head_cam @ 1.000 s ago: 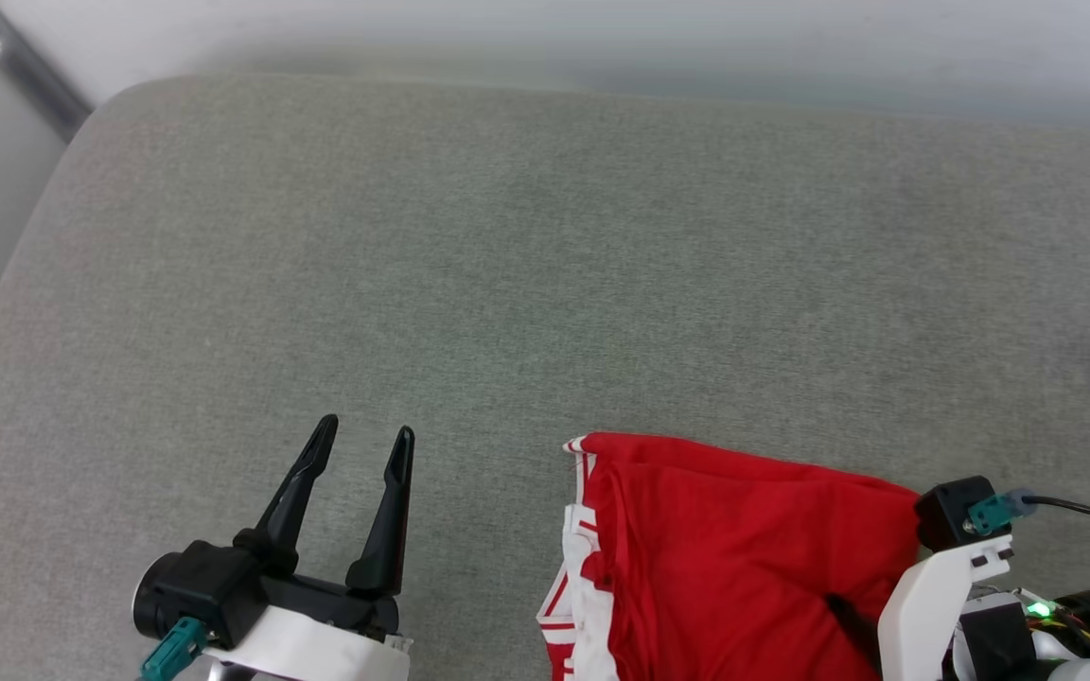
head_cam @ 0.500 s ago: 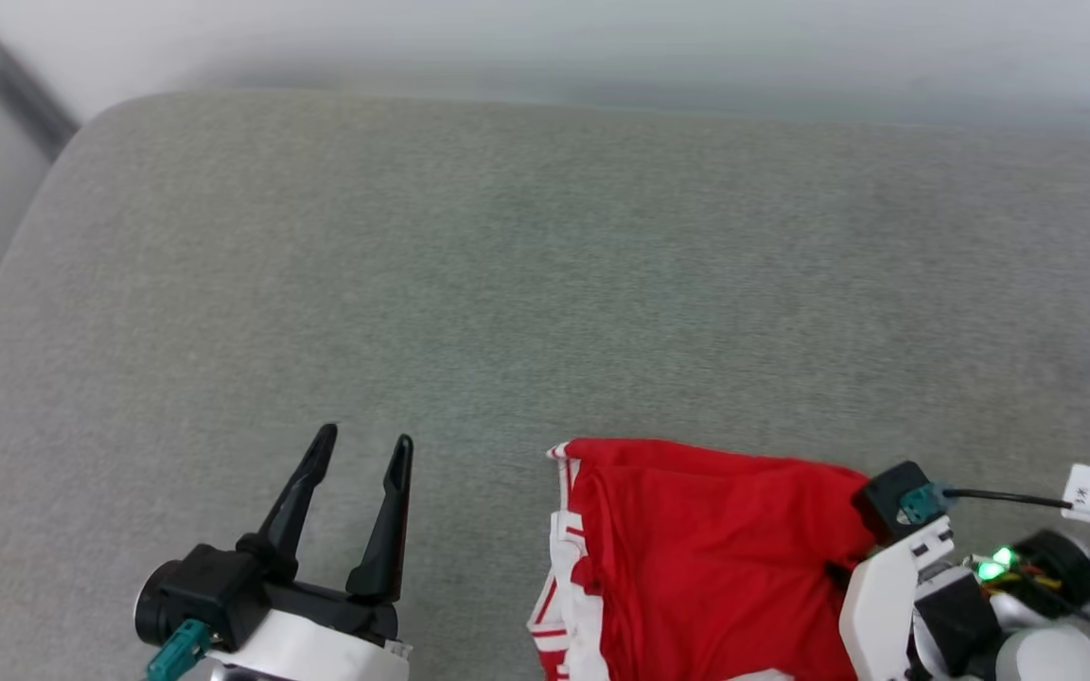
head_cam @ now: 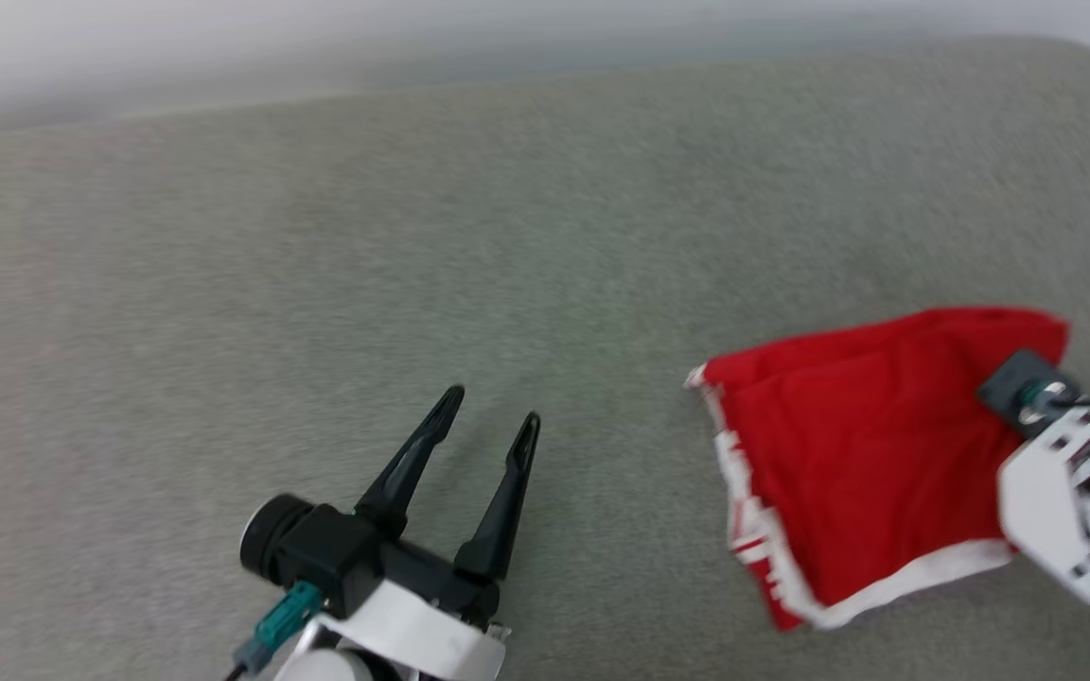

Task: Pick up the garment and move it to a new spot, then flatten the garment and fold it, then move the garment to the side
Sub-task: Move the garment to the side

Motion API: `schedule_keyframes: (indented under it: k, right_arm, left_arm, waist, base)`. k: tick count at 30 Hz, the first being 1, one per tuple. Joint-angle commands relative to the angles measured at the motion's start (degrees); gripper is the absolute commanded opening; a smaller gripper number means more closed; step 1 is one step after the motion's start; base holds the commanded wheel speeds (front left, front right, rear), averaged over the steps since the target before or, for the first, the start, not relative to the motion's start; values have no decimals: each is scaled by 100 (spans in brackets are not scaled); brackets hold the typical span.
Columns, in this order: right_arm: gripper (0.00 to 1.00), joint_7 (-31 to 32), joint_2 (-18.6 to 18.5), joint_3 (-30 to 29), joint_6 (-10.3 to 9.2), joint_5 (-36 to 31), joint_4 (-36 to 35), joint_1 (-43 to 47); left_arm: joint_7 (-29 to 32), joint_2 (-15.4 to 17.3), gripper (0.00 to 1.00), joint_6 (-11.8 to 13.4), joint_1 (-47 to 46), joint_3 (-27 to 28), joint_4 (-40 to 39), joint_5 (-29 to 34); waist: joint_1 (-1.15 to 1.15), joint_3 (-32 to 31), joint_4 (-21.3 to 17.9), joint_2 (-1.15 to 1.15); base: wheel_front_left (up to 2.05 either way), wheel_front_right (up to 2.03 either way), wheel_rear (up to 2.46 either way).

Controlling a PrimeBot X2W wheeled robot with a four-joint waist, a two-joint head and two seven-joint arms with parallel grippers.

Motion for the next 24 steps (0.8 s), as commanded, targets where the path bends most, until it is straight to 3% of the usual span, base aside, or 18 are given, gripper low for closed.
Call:
schedule_keyframes:
  k: [1,7,13,24]
  right_arm:
    - [0,-100,-199,-47,-5,15,65,-232]
    - [0,-629,-656,-428,-6,73,622,-603]
    - [0,-1425,-949,-900,-7,-90,1623,-752]
    - [0,-2604,-853,-1763,-8,-668,3310,-1250]
  left_arm:
    - [-12,66,100,-8,-199,-60,-60,20]
    - [-12,399,100,-8,-755,-389,-284,38]
    - [-11,730,100,-9,-1216,-683,-471,81]
    - [-12,960,100,-9,-1750,-976,-721,175]
  waist:
    - [0,476,-529,0]
    - [0,1221,-990,0]
    - [0,1838,-1104,0]
    - [0,2449,-932,0]
  base:
    - [0,0,0]
    - [0,0,0]
    - [0,0,0]
    - [0,0,0]
